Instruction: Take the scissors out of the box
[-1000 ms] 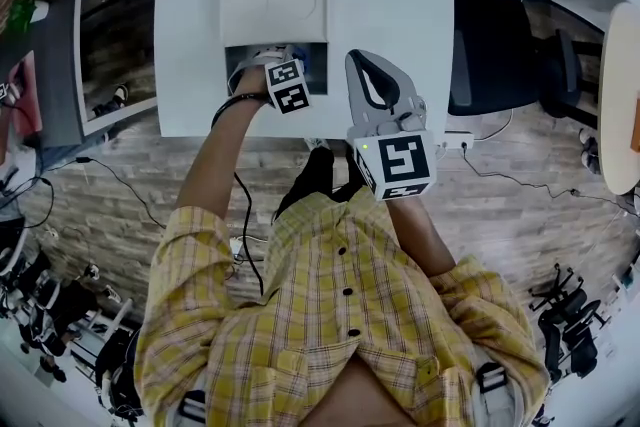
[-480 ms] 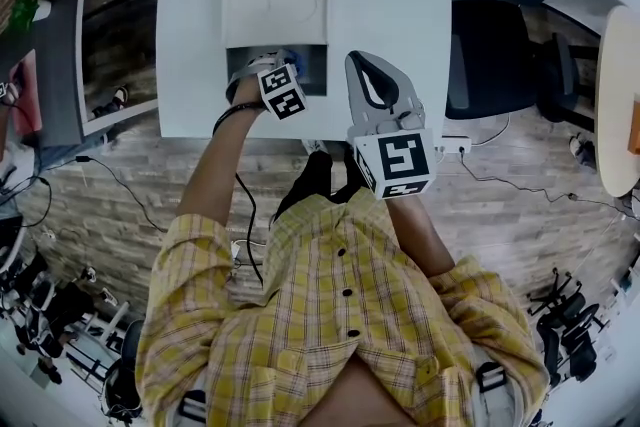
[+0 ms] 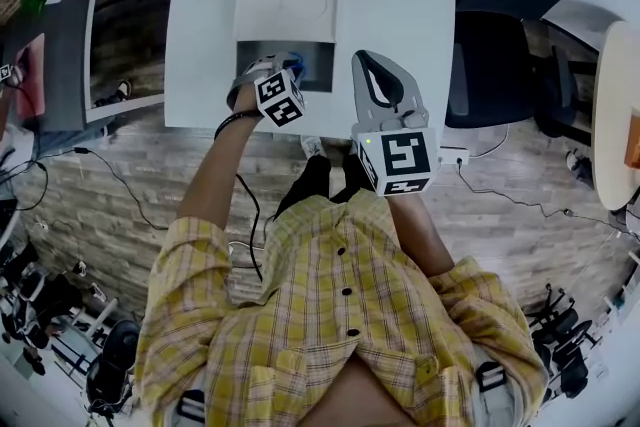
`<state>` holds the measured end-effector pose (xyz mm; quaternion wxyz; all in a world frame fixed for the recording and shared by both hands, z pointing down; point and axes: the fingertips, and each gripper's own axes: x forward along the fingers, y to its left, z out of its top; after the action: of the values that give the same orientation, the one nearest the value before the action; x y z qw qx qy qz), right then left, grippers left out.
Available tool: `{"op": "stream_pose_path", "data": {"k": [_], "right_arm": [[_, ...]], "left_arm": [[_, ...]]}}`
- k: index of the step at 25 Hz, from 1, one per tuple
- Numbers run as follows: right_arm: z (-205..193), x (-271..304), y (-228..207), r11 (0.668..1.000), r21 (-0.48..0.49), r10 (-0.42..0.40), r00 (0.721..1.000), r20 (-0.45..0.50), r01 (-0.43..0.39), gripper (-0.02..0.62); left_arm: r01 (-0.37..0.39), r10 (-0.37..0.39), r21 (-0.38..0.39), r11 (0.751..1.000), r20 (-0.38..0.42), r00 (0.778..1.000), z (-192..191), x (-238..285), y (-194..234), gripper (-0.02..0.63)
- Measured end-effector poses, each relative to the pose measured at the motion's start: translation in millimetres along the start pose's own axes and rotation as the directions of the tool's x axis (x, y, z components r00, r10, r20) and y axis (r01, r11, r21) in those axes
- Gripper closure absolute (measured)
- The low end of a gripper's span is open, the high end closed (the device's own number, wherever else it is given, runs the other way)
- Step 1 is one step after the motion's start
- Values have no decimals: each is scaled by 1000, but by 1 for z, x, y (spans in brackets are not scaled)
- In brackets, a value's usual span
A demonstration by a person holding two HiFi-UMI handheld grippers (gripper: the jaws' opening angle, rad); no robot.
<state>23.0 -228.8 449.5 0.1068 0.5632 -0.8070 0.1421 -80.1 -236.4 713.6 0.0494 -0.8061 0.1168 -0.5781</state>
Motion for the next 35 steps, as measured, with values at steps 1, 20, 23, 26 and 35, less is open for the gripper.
{"op": "stream_pose_path", "data": {"k": [1, 20, 23, 26, 35], "right_arm": [[0, -2, -1, 1000, 0, -2, 1000, 1, 2, 592], [25, -26, 15, 1000, -24, 3, 999, 52, -2, 592], [30, -27, 16, 1000, -26, 4, 998, 65, -3, 592], [35, -32, 16, 1000, -23, 3, 997, 79, -1, 592], [60, -46, 21, 1000, -21, 8, 992, 129, -5, 592]], "left_arm": [[-15, 15, -8, 1000, 10, 1000, 2, -4, 1, 530], [-182, 238, -303, 935, 161, 958, 36, -90, 18, 529], [-190, 272, -366, 911, 188, 944, 43, -105, 23, 529], [-197, 304, -417, 887, 206, 930, 50, -123, 24, 529], [-219, 404, -530, 819, 261, 877, 71, -187, 28, 528]]}}
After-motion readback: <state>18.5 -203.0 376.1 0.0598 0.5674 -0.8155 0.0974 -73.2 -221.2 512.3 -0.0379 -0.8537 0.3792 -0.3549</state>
